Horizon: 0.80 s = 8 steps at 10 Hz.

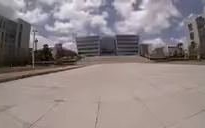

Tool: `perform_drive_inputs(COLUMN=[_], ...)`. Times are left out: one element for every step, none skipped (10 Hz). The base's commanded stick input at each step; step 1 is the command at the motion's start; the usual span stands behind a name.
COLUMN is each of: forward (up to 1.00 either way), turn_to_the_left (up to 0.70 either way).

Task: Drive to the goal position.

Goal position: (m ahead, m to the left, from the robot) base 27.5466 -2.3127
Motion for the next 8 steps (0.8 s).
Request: perform_drive_inputs(forward=[0.7,0.7,0.7,0.7,0.7,0.7,0.7,0.7], turn_to_the_left=[0.0,0.0,0.0,0.0,0.0,0.0,0.0,0.0])
